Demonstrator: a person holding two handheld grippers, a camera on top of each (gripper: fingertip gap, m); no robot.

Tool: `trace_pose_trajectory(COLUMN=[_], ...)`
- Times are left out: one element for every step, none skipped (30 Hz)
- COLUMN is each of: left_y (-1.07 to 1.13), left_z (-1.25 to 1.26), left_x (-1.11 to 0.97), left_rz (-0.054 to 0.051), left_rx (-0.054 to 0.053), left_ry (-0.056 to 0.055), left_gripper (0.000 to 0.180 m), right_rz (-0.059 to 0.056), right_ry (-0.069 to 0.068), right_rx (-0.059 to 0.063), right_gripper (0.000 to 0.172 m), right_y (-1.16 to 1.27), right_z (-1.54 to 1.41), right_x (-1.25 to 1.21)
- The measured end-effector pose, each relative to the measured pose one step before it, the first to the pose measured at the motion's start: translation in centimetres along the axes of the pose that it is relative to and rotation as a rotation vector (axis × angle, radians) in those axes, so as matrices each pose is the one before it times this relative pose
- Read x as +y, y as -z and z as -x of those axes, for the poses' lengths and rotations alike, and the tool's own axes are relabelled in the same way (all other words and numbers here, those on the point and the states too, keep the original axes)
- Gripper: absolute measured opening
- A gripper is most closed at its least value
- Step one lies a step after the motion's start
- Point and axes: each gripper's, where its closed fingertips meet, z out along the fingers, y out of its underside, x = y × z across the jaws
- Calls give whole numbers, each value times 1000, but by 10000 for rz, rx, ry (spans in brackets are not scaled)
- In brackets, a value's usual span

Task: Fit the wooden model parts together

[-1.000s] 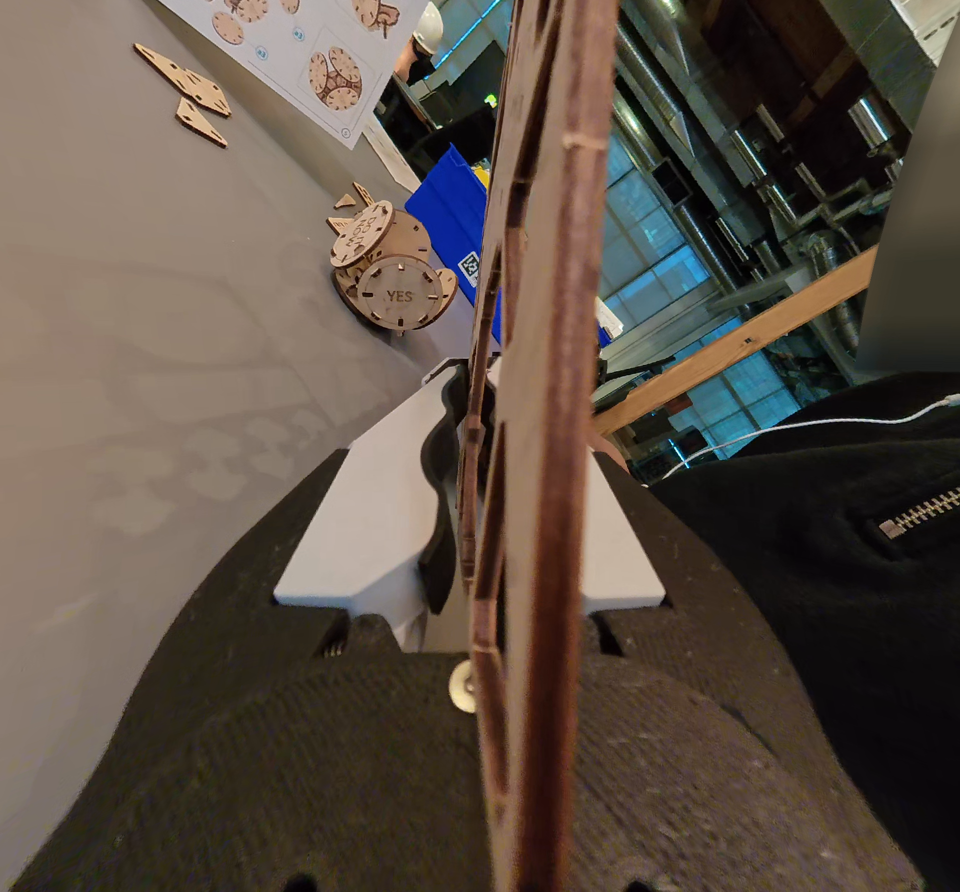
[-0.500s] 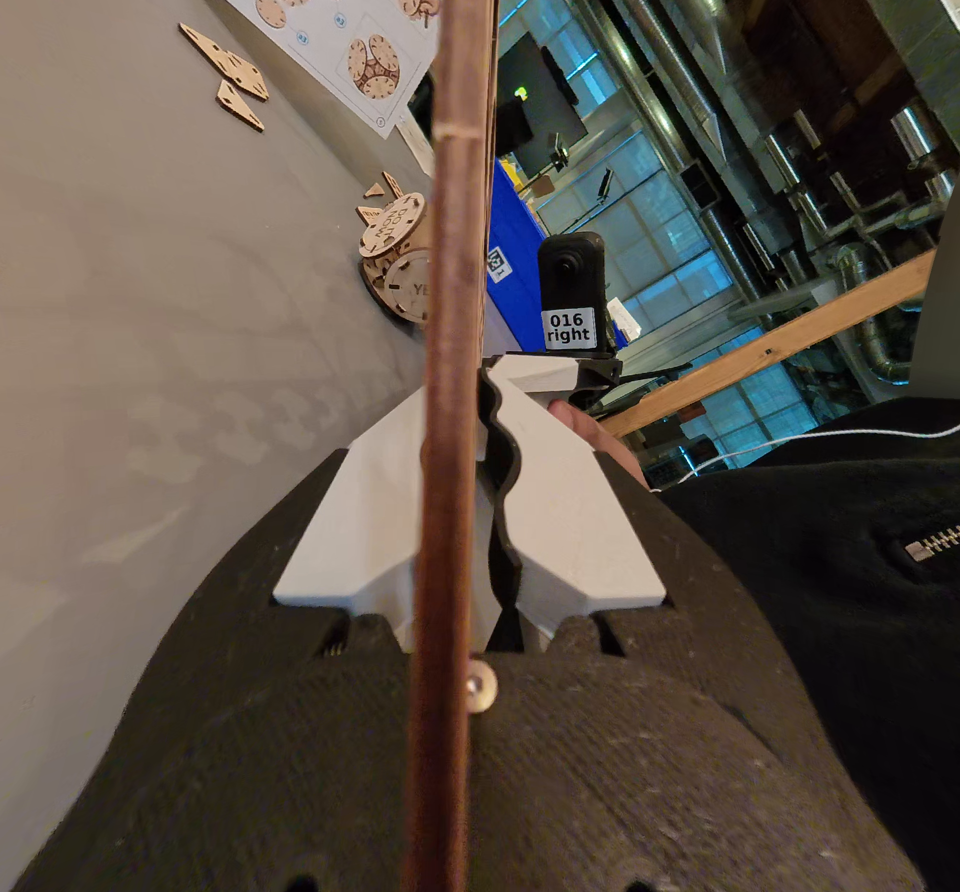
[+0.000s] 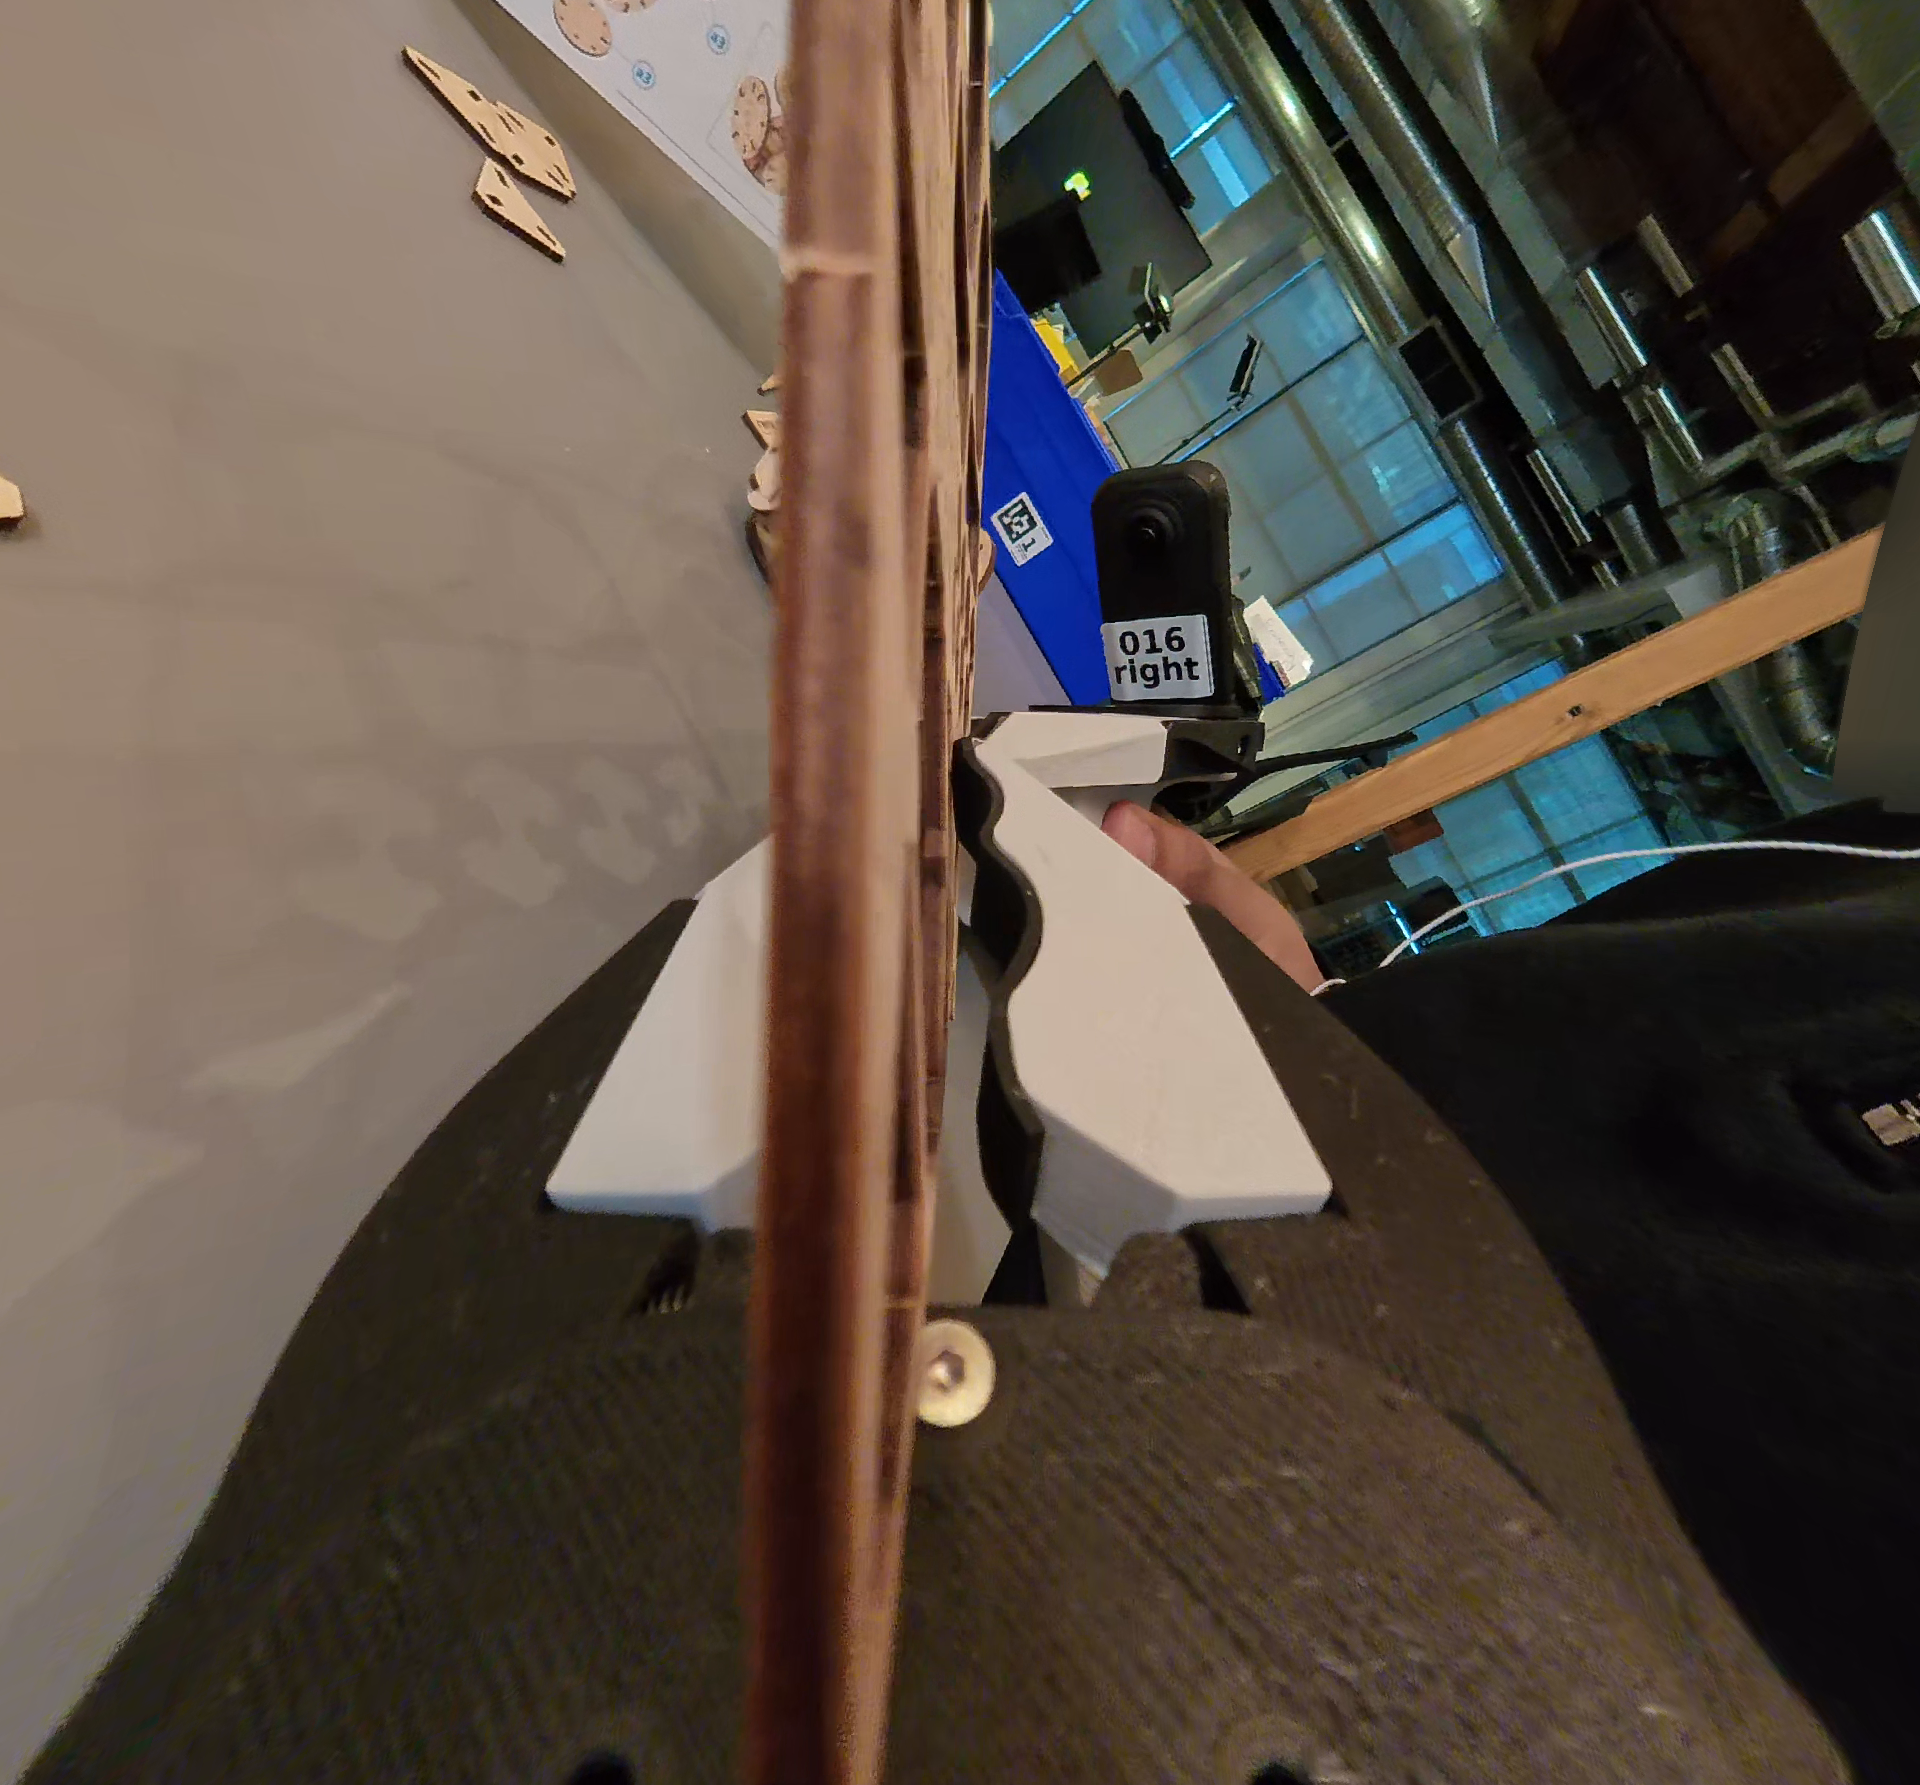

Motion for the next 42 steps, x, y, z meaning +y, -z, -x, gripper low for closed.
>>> trace_pose_trajectory(left_y=[-7,1,-10,0,-42,-40,-14,-13,-4,-8,-22,-84,43,-8,-42,-11,12,-4,-11,-8,-4,24,16,52,98,103,96,72,59,43,43,7,-25,4,30,16,5,-19,-45,-107,-117,-90], left_z=[6,0,22,30,25,66,40,10,41,12,47,-115,-21,-35,31,73,48,11,6,17,-26,-36,14,105,48,-18,-84,-70,-95,-91,-37,-136,-133,-93,-147,-70,-49,-84,-69,-92,-211,-34], left_x=[10,-6,-4,2,-2,32,9,22,12,-6,28,202,-100,-82,-62,-70,-31,-27,-30,-41,-40,-56,-37,-122,-202,-189,-133,-121,-108,-58,-68,8,125,-50,-28,-8,20,22,74,283,314,206], left_rz=[0,0,-5,-4,6,12,-17,-5,-5,-8,14,74,-120,-16,18,-1,-23,-12,3,-2,4,-19,-14,-69,-133,-118,-79,-81,-68,-32,-45,2,84,-29,-23,3,23,26,61,196,219,123], left_rx=[-5,-4,-18,-26,-33,-71,-75,-56,-40,-21,-47,-51,-136,93,135,25,-20,1,47,51,63,67,32,-34,15,71,106,90,84,77,49,87,80,48,130,101,68,77,64,82,154,20], left_ry=[-8,-4,-17,1,-18,-27,-69,-78,-19,-16,-24,-196,-242,143,294,103,-8,12,76,74,47,59,78,61,78,97,77,53,18,22,28,-19,-41,-23,44,96,63,18,25,31,29,28], left_gripper=[0,0,0,0,0,1,1,1,1,1,1,2,0,0,1,1,1,0,0,1,0,0,0,0,0,0,0,0,0,0,0,0,1,0,1,1,1,2,2,3,13,15], right_rz=[-1,2,-1,-7,-18,-24,-21,-16,-9,-1,0,1,4,-58,-43,-8,19,15,-10,-17,-3,-4,2,-53,-135,-184,-155,-69,63,198,225,161,66,-20,-57,14,9,-33,-71,-109,-127,-73], right_ry=[-1,-6,-3,-1,-27,-79,-80,-39,-24,-11,-42,200,169,6,-5,-2,-69,-95,-54,28,99,118,61,28,-14,-75,-82,-86,-74,-47,-24,10,29,55,63,-73,-93,-6,27,3,-41,-87], right_rx=[1,-8,4,7,7,10,-1,9,16,6,96,311,150,-51,-2,31,-18,-50,-14,50,93,66,17,-57,-95,-144,-199,-148,-127,-140,-131,-155,-82,72,-64,-144,-158,-144,-80,-34,-80,-114], right_gripper=[19,19,19,19,19,19,19,19,19,19,18,16,16,16,16,17,16,17,17,19,20,20,22,26,29,29,28,28,28,28,29,27,23,15,11,10,8,6,6,5,4,4], right_y=[-1,0,-15,-32,-40,74,1,-55,-55,-15,30,1,-18,23,47,-25,-45,0,16,-28,-52,-77,-3,67,170,207,157,114,31,-101,-270,-343,-254,-27,126,60,44,100,150,135,156,132], right_z=[12,6,-13,0,-1,-46,-64,-165,-26,-10,-63,-215,-55,97,12,-34,-12,10,5,-37,-38,9,-37,32,91,157,192,160,190,271,309,353,226,-31,109,124,159,217,129,59,74,78], right_x=[17,8,-1,-1,-29,1,-11,-18,-1,-1,38,84,-9,-70,-46,-42,5,-11,-14,-4,7,-29,-48,-136,-233,-248,-165,-24,171,393,524,453,217,-7,-139,-10,2,-52,-119,-154,-216,-141])
